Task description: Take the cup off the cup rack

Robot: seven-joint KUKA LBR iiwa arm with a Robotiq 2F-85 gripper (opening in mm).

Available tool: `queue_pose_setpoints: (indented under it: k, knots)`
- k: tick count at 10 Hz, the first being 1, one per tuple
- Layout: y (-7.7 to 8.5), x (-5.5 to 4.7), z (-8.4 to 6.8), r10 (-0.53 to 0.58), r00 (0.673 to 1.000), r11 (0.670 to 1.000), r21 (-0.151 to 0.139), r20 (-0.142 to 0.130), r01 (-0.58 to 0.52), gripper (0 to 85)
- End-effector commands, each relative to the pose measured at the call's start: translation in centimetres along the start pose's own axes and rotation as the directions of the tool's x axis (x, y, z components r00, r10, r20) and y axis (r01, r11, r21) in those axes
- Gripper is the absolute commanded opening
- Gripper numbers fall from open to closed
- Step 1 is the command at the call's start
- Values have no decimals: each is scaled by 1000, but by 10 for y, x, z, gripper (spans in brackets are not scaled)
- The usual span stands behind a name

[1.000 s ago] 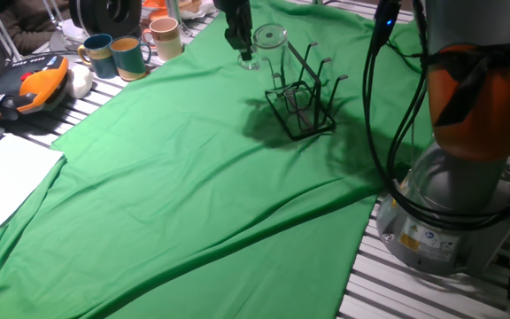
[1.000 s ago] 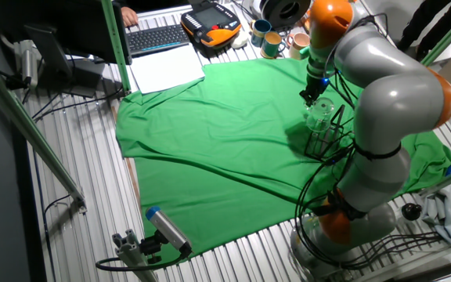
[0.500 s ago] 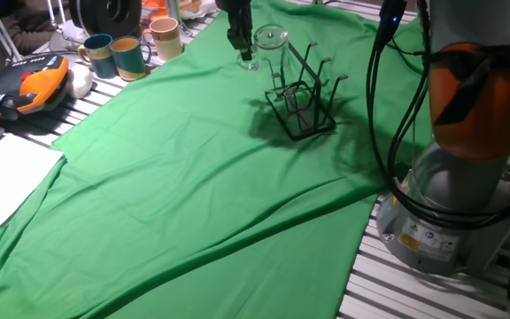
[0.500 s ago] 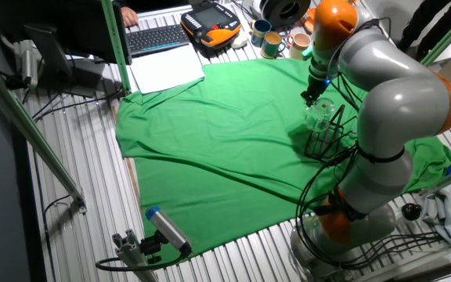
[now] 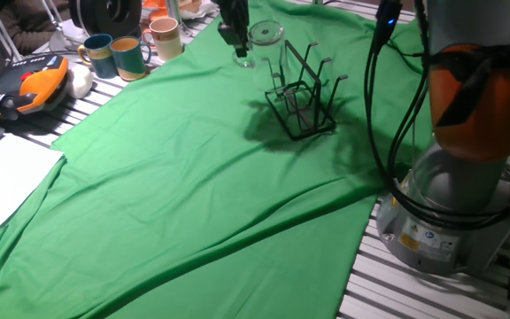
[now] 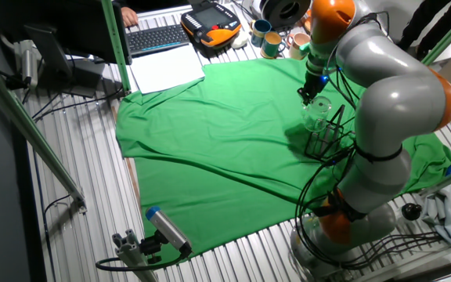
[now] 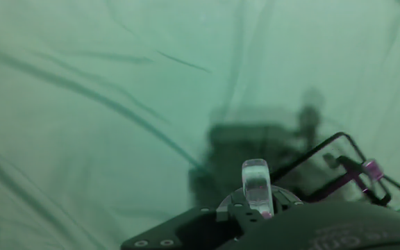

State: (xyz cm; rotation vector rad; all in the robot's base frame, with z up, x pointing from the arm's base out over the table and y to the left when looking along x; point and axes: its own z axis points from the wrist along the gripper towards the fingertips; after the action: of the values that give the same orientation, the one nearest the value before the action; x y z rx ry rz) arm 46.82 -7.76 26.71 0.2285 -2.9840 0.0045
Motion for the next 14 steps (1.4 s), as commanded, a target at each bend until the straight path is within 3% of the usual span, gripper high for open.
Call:
queue_pose_setpoints:
  k: [1,3,4,6,8,10,14]
  knots:
    - [29,-4,1,125,992,992,-16,28,-124,0]
    - [54,-11,18,246,966,969,-25,85,-245,0]
    - [62,-16,29,285,954,959,-21,94,-284,0]
    - [72,-27,48,344,935,939,-34,84,-342,0]
    - [75,-39,65,363,929,932,-40,66,-361,0]
    - [75,-53,84,388,920,921,-75,60,-383,0]
    - [65,-75,107,440,891,896,-125,113,-427,0]
